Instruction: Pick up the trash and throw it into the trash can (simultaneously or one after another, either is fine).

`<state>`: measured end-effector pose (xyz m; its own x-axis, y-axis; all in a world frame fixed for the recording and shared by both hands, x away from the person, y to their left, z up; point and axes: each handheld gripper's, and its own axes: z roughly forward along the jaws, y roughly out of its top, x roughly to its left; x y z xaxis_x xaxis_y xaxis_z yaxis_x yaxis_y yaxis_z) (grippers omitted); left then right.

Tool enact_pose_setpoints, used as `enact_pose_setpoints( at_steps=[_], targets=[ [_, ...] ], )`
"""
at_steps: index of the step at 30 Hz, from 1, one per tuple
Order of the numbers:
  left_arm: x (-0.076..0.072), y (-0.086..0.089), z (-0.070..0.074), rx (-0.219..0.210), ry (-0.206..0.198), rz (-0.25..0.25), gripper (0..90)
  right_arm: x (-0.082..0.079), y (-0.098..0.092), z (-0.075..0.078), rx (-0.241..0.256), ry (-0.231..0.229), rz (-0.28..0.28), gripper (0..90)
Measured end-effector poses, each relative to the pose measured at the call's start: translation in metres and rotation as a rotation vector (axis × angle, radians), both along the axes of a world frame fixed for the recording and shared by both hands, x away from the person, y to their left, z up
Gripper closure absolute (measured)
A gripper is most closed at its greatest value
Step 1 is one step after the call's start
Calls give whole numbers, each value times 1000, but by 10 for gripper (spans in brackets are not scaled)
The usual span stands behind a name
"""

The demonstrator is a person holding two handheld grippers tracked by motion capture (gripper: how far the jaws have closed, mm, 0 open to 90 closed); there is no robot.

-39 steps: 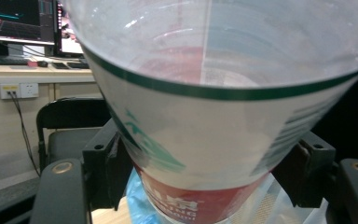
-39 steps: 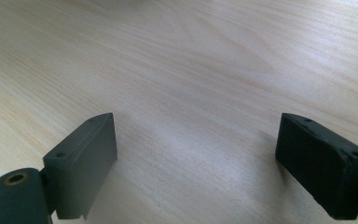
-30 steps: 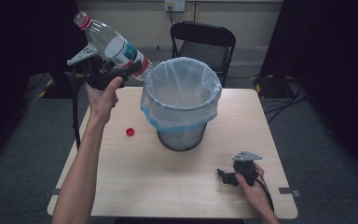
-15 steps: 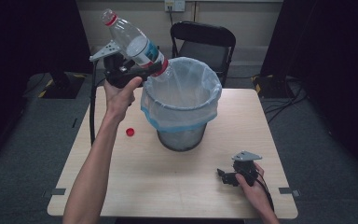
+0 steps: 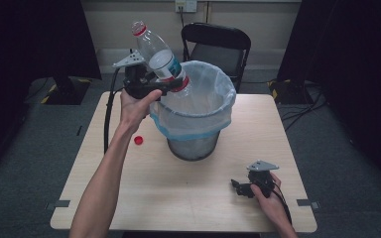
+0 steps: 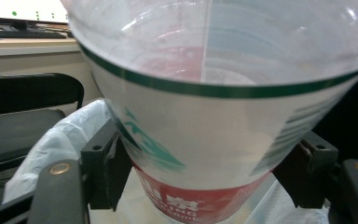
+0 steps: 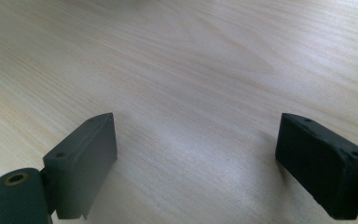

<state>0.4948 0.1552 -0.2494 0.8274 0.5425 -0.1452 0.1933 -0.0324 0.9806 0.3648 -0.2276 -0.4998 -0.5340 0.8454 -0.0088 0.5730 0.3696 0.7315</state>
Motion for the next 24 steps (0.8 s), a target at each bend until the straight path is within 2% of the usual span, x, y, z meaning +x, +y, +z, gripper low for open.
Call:
enact_pose_setpoints(
  at_steps=[5, 10, 12, 20, 24],
  targets=[
    [1, -2, 1, 2, 6, -1, 226, 0, 0, 0, 0, 0, 0, 116],
    [0, 0, 3, 7, 3, 4, 242, 0, 0, 0, 0, 0, 0, 115],
    [-1, 2, 3, 12, -2, 18, 223, 0, 0, 0, 0, 0, 0, 115],
    [-2, 19, -1, 16, 0, 72, 198, 0, 0, 0, 0, 0, 0, 115],
    [-2, 26, -4, 22, 6, 76, 203, 0, 0, 0, 0, 0, 0, 115]
  ],
)
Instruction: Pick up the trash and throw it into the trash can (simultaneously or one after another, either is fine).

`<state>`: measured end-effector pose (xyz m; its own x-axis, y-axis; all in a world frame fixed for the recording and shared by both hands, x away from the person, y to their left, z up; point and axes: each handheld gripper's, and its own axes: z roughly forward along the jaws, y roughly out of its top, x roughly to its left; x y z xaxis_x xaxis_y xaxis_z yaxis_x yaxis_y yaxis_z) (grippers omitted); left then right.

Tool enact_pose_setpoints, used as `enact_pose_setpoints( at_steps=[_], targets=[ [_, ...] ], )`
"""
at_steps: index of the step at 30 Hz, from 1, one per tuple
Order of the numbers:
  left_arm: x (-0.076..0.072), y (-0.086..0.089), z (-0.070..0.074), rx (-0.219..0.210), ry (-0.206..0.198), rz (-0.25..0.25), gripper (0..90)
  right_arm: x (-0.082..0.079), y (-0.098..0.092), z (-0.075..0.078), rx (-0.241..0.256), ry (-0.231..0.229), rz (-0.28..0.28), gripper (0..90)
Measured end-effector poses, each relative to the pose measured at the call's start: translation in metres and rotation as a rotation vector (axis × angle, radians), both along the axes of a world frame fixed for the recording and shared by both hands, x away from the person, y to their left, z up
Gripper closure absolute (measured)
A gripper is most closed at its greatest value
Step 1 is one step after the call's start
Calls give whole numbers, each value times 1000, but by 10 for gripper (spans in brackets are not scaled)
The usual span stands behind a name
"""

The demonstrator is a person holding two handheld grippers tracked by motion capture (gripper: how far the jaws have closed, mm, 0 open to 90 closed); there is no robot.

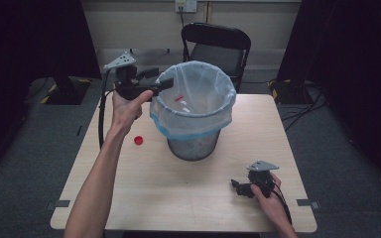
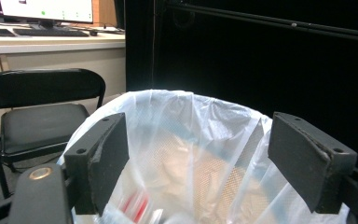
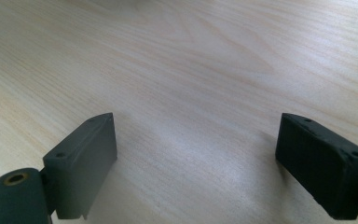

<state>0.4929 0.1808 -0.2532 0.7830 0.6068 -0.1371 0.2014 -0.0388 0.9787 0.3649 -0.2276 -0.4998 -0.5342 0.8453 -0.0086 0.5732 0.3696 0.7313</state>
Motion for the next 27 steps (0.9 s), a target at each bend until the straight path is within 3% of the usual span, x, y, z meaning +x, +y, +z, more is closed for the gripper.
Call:
enact_pose_setpoints(
  at_steps=[8, 14, 18, 27],
  targets=[
    [-1, 13, -3, 15, 4, 27, 233, 0, 0, 0, 0, 0, 0, 115],
    [-4, 26, -2, -1, 8, 47, 231, 0, 0, 0, 0, 0, 0, 115],
    [-6, 35, -3, 29, 5, 55, 231, 0, 0, 0, 0, 0, 0, 115],
    [-12, 57, -10, 49, 7, 84, 241, 0, 0, 0, 0, 0, 0, 115]
  ],
)
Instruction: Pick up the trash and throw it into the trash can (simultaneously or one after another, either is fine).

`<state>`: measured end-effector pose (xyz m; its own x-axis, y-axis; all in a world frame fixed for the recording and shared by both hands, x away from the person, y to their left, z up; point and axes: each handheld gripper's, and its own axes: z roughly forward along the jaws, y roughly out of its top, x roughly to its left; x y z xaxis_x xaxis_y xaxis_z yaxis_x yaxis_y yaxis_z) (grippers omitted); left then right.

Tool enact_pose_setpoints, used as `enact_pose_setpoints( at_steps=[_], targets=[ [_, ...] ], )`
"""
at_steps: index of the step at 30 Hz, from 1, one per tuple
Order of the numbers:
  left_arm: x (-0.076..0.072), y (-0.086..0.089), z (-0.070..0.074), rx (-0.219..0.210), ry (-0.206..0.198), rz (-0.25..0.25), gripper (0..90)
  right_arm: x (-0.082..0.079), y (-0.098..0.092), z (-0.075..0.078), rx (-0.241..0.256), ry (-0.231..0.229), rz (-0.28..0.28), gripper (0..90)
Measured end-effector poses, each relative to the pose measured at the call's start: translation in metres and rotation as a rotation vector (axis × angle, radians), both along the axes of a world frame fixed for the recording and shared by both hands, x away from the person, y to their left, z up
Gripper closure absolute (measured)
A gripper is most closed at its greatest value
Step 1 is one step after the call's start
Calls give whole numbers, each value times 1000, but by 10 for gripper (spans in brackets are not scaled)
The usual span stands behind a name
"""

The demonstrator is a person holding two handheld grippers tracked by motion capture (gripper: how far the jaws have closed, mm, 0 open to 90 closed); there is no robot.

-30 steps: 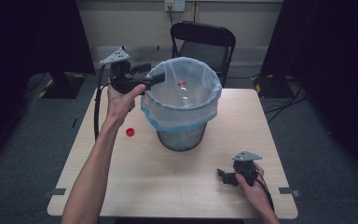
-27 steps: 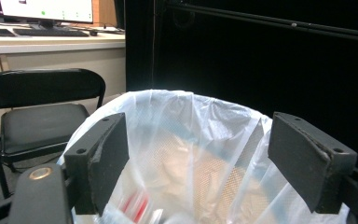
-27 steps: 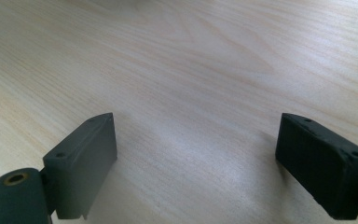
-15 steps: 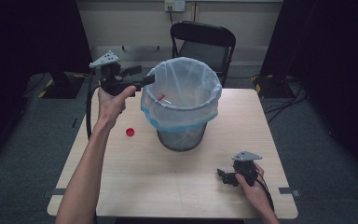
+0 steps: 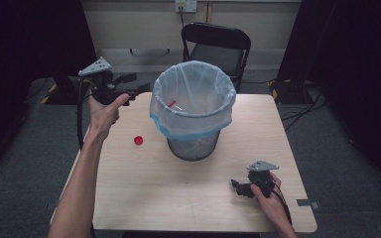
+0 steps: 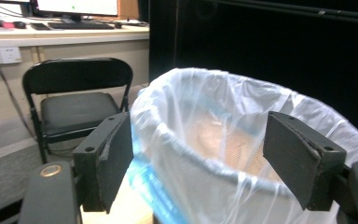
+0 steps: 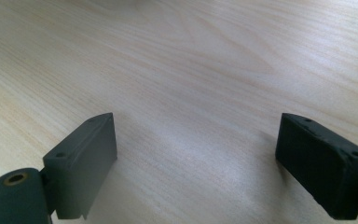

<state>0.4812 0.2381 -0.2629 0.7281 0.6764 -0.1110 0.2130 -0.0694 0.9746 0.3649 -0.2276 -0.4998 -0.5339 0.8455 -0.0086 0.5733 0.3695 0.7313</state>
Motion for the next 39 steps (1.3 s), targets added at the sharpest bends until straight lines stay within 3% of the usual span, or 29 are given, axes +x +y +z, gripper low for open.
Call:
enact_pose_setpoints(
  at_steps=[7, 10, 15, 23, 25, 30, 33, 35, 37, 39],
  targets=[
    [-5, 18, -10, -3, 19, 43, 241, 0, 0, 0, 0, 0, 0, 115],
    [-8, 26, -15, 19, 24, 59, 241, 0, 0, 0, 0, 0, 0, 115],
    [-10, 38, -30, 27, 73, 84, 246, 0, 0, 0, 0, 0, 0, 115],
    [-6, 45, -61, 102, 122, 126, 271, 0, 0, 0, 0, 0, 0, 115],
    [-6, 46, -70, 102, 135, 137, 278, 0, 0, 0, 0, 0, 0, 115],
    [-5, 44, -92, 135, 168, 135, 286, 0, 0, 0, 0, 0, 1, 115],
    [-1, 43, -102, 185, 204, 133, 285, 0, 0, 0, 0, 0, 1, 115],
    [-2, 42, -107, 178, 196, 141, 286, 0, 0, 0, 0, 0, 0, 115],
    [-2, 42, -114, 180, 219, 135, 291, 0, 0, 0, 0, 0, 0, 115],
    [0, 41, -120, 220, 236, 131, 291, 0, 0, 0, 0, -1, 1, 115]
  ],
)
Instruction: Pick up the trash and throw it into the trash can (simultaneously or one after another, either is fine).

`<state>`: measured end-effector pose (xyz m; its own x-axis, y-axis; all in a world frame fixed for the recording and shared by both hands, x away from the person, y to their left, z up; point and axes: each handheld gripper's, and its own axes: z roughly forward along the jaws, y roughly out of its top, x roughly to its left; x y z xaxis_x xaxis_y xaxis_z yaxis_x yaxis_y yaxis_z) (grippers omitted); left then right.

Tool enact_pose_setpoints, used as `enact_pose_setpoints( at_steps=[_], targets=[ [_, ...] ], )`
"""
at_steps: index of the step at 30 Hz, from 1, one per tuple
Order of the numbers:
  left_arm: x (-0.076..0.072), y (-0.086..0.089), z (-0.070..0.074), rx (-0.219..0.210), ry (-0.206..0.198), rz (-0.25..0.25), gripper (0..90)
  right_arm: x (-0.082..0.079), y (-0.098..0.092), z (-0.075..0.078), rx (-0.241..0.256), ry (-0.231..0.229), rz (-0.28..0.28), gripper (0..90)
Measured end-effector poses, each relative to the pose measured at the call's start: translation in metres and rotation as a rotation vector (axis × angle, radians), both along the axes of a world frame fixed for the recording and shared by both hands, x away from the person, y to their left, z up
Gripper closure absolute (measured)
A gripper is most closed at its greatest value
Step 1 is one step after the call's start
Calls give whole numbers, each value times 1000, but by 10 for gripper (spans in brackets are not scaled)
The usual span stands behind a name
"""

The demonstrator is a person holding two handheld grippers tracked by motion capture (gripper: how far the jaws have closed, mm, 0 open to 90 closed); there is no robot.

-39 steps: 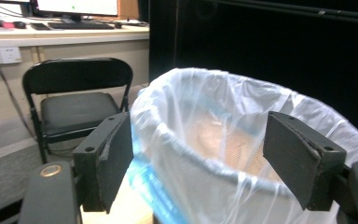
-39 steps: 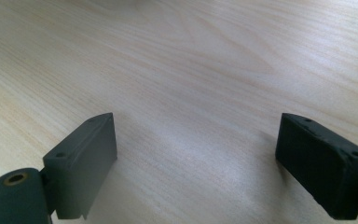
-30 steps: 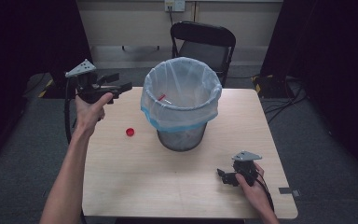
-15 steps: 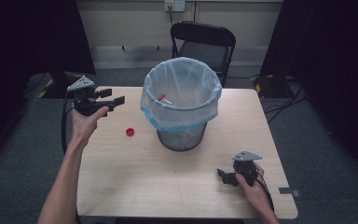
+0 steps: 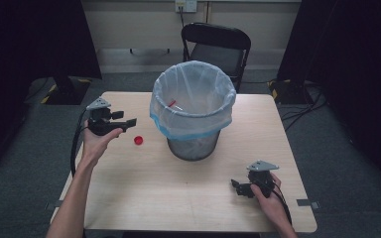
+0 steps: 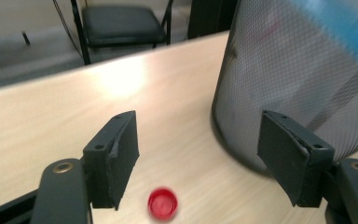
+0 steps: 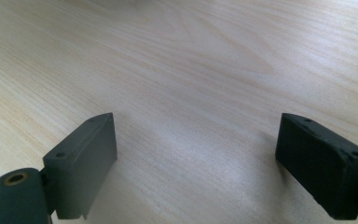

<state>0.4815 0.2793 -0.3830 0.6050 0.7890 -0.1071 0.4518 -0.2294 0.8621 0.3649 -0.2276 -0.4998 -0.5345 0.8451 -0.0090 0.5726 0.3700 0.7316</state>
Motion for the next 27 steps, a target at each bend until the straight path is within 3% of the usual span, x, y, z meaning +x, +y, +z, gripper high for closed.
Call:
enact_pose_setpoints(
  at_steps=[2, 5, 7, 10, 16, 20, 22, 25, 27],
  targets=[
    [0, -1, -6, -1, 1, 10, 293, 0, 0, 0, 0, 0, 0, 115],
    [2, -1, -17, 8, 35, 12, 298, 0, 0, 0, 0, 0, 0, 115],
    [4, -3, -23, 44, 56, 18, 298, 0, 0, 0, 0, 0, 0, 115],
    [5, -6, -29, 40, 38, 33, 299, 0, 0, 0, 0, 0, 0, 115],
    [11, -9, -51, 77, 110, 18, 308, 0, 0, 0, 0, 0, 0, 116],
    [15, -15, -57, 109, 134, 20, 354, 0, 0, 0, 0, 0, 0, 115],
    [16, -18, -58, 147, 114, 28, 361, 0, 0, 0, -1, 1, 0, 114],
    [20, -20, -65, 144, 147, 32, 374, 0, 0, 0, -1, 2, 0, 114],
    [23, -21, -68, 165, 152, 37, 374, 0, 0, 0, -1, 2, 0, 114]
  ],
)
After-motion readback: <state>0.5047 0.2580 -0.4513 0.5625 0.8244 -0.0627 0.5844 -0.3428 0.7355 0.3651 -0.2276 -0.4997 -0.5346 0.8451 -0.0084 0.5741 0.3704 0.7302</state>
